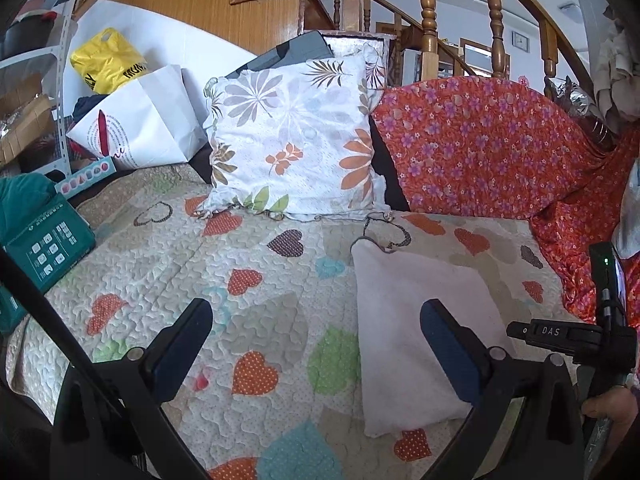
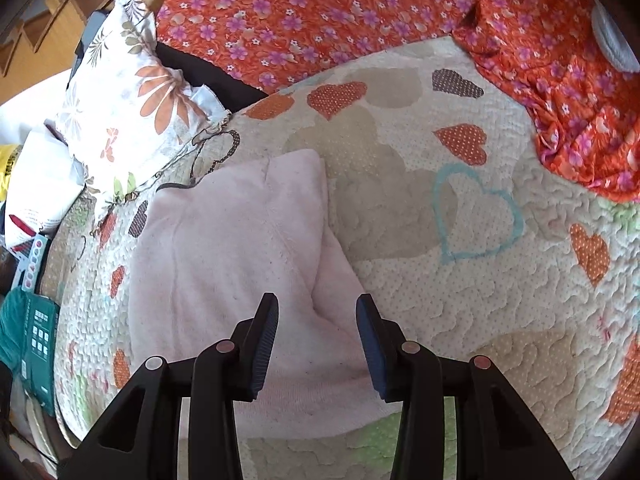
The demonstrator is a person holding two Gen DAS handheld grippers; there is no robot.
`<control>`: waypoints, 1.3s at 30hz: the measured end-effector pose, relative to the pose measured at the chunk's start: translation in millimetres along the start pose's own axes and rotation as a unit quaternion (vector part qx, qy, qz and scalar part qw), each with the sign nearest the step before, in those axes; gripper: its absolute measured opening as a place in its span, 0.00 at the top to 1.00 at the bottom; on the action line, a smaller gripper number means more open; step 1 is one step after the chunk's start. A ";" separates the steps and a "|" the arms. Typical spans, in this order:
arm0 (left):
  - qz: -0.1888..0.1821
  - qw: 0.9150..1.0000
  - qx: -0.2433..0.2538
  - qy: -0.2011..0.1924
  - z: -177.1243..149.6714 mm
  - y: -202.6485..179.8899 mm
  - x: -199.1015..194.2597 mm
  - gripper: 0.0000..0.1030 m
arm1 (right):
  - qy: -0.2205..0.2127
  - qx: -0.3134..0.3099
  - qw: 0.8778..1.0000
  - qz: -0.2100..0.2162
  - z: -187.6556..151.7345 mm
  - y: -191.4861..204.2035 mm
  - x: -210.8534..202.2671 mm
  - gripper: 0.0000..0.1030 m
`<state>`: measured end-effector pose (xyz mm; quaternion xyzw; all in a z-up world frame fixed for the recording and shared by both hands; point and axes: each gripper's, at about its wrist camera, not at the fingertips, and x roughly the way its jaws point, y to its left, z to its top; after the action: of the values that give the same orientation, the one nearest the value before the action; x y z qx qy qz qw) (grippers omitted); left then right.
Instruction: Fold small clothes
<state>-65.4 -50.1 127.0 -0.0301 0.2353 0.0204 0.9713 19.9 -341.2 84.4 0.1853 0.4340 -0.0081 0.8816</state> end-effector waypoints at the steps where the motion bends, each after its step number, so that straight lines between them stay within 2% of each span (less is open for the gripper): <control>1: -0.002 1.000 -0.001 0.004 -1.6 -0.7 2.1 0.00 | -0.001 -0.003 1.000 -0.002 -0.4 0.4 -0.4 0.57; 6: -0.008 1.000 0.007 0.018 -7.3 -1.2 8.7 0.00 | -0.002 -0.015 1.000 -0.009 -0.5 4.7 2.0 0.55; 10: -0.028 0.998 0.008 0.050 -13.2 0.1 18.6 0.00 | 0.006 -0.019 1.000 -0.011 -1.1 6.5 7.1 0.55; 13: -0.030 0.998 0.005 0.064 -18.6 1.2 24.5 0.00 | 0.005 -0.031 0.999 -0.018 -2.1 9.3 8.3 0.54; 26: -0.037 0.995 0.016 0.095 -29.5 -4.1 33.8 0.00 | 0.001 -0.042 0.999 -0.030 -4.2 9.5 4.9 0.50; 39: -0.039 0.985 0.002 0.168 -59.2 1.7 62.0 0.00 | 0.001 -0.041 0.999 -0.033 -2.5 9.7 4.7 0.47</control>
<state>-37.4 -50.8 46.0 -0.0403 0.3939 -0.0233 0.9180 22.6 -330.7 82.5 0.1344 0.4405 -0.0194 0.8874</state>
